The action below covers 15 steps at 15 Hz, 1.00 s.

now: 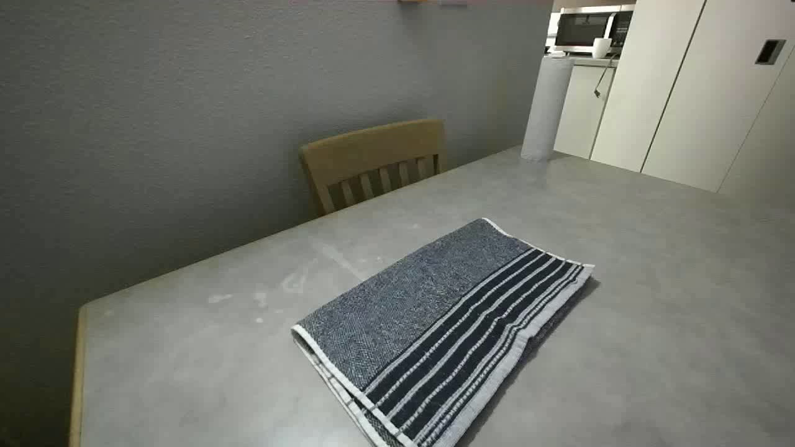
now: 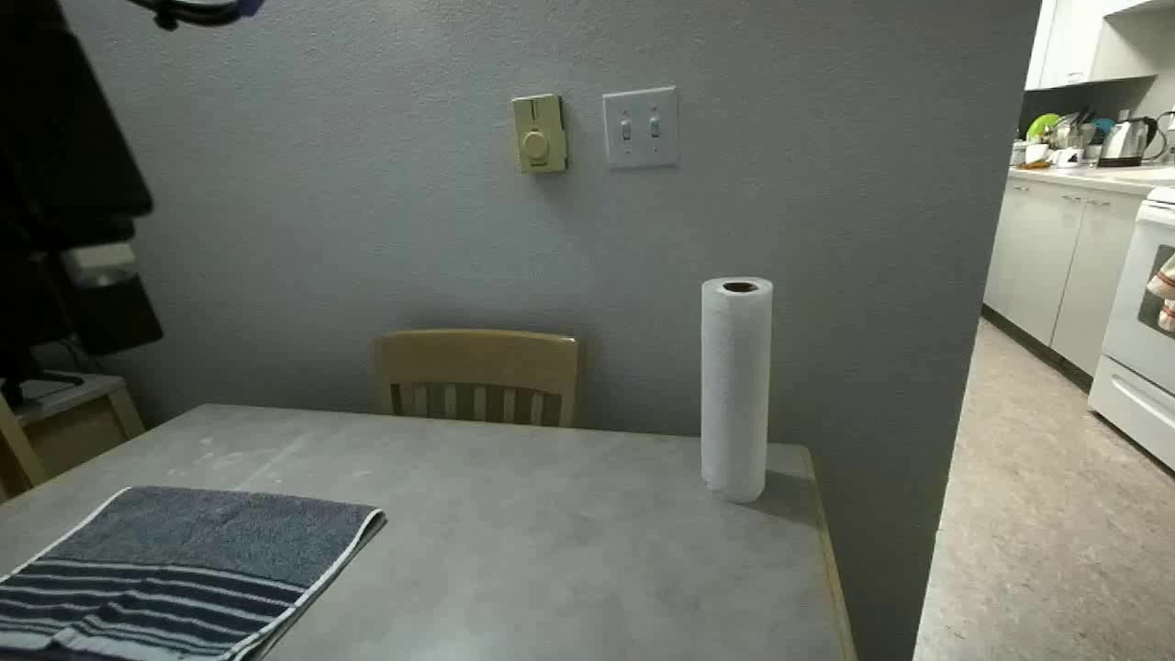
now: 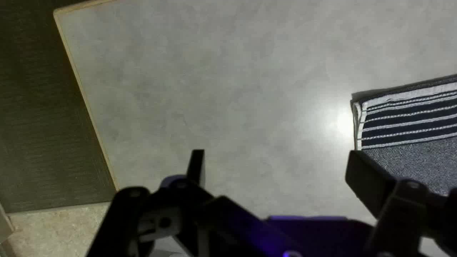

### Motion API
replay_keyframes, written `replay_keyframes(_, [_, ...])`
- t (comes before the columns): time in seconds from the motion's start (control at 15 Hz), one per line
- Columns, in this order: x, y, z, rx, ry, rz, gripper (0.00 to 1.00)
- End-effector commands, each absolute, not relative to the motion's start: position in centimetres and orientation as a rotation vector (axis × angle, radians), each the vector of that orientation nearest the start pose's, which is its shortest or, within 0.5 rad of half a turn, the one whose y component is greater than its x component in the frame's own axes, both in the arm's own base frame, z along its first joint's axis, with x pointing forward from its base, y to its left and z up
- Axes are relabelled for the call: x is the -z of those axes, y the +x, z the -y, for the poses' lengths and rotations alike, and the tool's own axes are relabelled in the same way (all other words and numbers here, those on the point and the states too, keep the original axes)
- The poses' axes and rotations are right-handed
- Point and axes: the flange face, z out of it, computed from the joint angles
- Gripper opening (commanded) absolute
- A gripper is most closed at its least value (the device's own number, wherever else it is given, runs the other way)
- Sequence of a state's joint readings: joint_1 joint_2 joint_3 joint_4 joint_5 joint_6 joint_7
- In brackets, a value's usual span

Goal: Fold the towel

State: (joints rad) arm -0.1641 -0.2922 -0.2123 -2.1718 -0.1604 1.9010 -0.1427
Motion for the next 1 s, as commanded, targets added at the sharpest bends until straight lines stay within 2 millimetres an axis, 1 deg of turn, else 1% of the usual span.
replay_keyframes(0.0, [-51.4, 43.1, 19.1, -0.013, -3.222, -0.282, 1.00])
replay_keyframes(0.2, [-50.9, 44.7, 17.9, -0.041, -3.242, -0.236, 1.00])
replay_keyframes(0.33, [-50.3, 46.3, 16.6, -0.053, -3.250, -0.173, 1.00])
replay_keyframes(0.47, [-49.5, 48.2, 15.0, -0.075, -3.254, -0.095, 1.00])
replay_keyframes(0.6, [-48.4, 50.5, 13.2, -0.101, -3.251, -0.009, 1.00])
replay_keyframes(0.8, [-46.2, 54.2, 10.7, -0.154, -3.249, 0.120, 1.00])
replay_keyframes(0.87, [-45.6, 55.2, 10.1, -0.180, -3.249, 0.176, 1.00])
replay_keyframes(0.93, [-45.4, 55.7, 10.0, -0.189, -3.252, 0.206, 1.00])
